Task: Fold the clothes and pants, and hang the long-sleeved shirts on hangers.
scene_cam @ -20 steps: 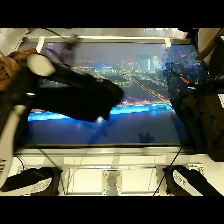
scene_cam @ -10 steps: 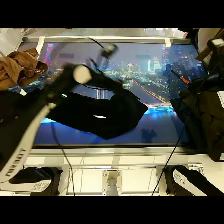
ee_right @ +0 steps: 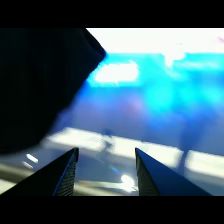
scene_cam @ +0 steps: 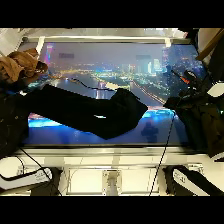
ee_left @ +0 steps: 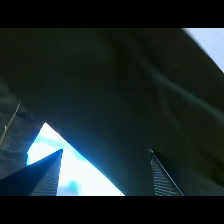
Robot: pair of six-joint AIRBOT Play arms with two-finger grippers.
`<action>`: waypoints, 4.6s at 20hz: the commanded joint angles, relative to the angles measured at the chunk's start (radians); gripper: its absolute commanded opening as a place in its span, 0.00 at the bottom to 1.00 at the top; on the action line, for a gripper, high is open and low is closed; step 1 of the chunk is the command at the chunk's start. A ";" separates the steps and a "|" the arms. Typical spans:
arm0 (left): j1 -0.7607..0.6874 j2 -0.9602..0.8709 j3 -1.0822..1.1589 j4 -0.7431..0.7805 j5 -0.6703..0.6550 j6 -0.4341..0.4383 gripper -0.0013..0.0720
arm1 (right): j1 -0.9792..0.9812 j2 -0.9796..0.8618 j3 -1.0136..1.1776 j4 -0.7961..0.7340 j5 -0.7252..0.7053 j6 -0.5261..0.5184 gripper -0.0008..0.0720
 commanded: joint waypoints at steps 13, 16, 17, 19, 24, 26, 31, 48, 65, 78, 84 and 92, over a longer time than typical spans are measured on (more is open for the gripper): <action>-0.207 -0.508 0.393 0.183 0.031 -0.055 0.66 | -0.002 -0.004 -0.034 0.165 -0.122 0.130 0.56; -0.216 -0.546 0.411 0.186 0.013 -0.105 0.67 | -0.002 -0.004 -0.034 0.162 -0.122 0.121 0.56; -0.212 -0.556 0.412 0.186 -0.003 -0.111 0.67 | -0.002 -0.004 -0.034 0.161 -0.122 0.118 0.56; -0.200 -0.566 0.412 0.185 -0.017 -0.150 0.67 | -0.002 -0.004 -0.034 0.159 -0.122 0.097 0.56; -0.190 -0.589 0.412 0.154 -0.020 -0.196 0.68 | -0.002 -0.004 -0.034 0.154 -0.124 0.066 0.56; -0.190 -0.600 0.412 0.137 -0.019 -0.196 0.68 | -0.002 -0.004 -0.034 0.154 -0.124 0.066 0.56; -0.189 -0.622 0.413 0.110 -0.018 -0.176 0.05 | -0.002 -0.004 -0.034 0.154 -0.124 0.066 0.56; -0.045 -0.200 0.413 0.187 -0.168 -0.052 0.03 | 0.154 -0.468 0.029 0.192 -0.280 -0.005 0.63; 0.000 -0.056 0.414 0.186 -0.230 -0.035 0.03 | 0.013 -0.269 0.257 0.098 0.183 -0.192 0.05; 0.044 0.225 -0.035 0.325 -0.474 0.049 0.03 | -0.186 0.071 0.185 -0.069 0.328 -0.185 0.04; 0.044 0.234 -0.393 0.346 -0.249 0.029 0.03 | -0.186 0.072 -0.278 -0.242 0.335 -0.153 0.04; 0.043 0.235 -0.290 0.288 -0.124 0.025 0.18 | -0.186 0.074 -0.167 -0.291 0.331 0.027 0.44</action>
